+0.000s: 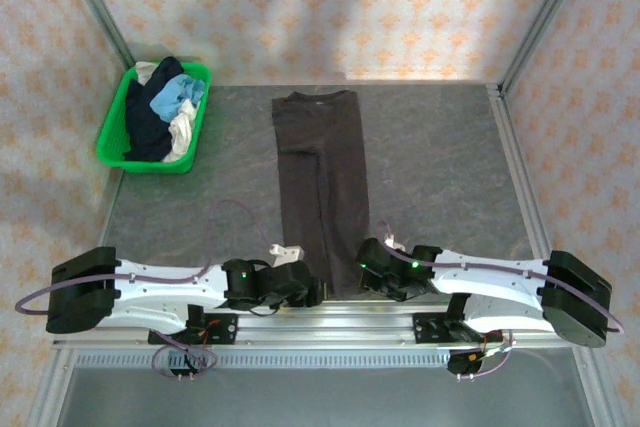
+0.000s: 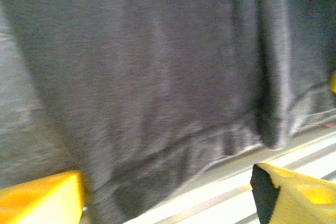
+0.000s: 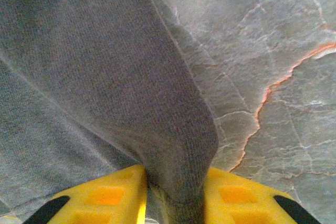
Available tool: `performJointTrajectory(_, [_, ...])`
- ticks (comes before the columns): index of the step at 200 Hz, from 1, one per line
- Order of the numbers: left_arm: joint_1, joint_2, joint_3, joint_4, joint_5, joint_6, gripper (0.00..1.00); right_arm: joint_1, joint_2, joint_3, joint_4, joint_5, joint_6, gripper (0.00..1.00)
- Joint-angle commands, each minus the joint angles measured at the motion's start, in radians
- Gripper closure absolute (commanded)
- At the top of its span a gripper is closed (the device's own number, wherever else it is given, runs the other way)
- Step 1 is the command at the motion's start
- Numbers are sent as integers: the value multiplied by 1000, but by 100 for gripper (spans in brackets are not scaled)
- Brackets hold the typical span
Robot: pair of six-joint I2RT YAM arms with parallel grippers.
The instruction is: Fold and stack the t-shirts
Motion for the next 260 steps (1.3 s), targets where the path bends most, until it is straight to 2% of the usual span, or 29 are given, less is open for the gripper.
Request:
performJointTrajectory(1, [-11,55,-17,110,21,-14,16,-4,-17,12,11,26,5,72])
performJointTrajectory(17, [-16,117,-7,142,40,-12,21,-4,-17,12,7,29,5,74])
performJointTrajectory(50, [-20,172,7,145,60,-7,46,-4,-19,13,5,29,7,78])
performJointTrajectory(78, [-19,114,20,45,20,4,74,-3,-33,24,-9,32,8,83])
performJointTrajectory(112, [-10,-22,61,-159,-68,30,100,-4,-56,117,-119,55,2,88])
performJointTrajectory(149, [51,-166,67,-218,-88,70,100,-2,-60,219,-181,91,-21,89])
performJointTrajectory(175, [131,-228,145,-306,-103,151,100,-12,-19,376,-295,177,-76,91])
performJointTrajectory(192, [220,-234,206,-346,-96,217,100,-75,4,456,-350,215,-116,91])
performJointTrajectory(217, [427,-150,314,-395,8,366,100,-178,55,523,-294,207,-220,91])
performJointTrajectory(232, [549,-69,393,-420,61,449,100,-253,148,596,-295,170,-292,91])
performJointTrajectory(260, [675,123,557,-453,105,561,100,-383,300,697,-248,99,-389,91])
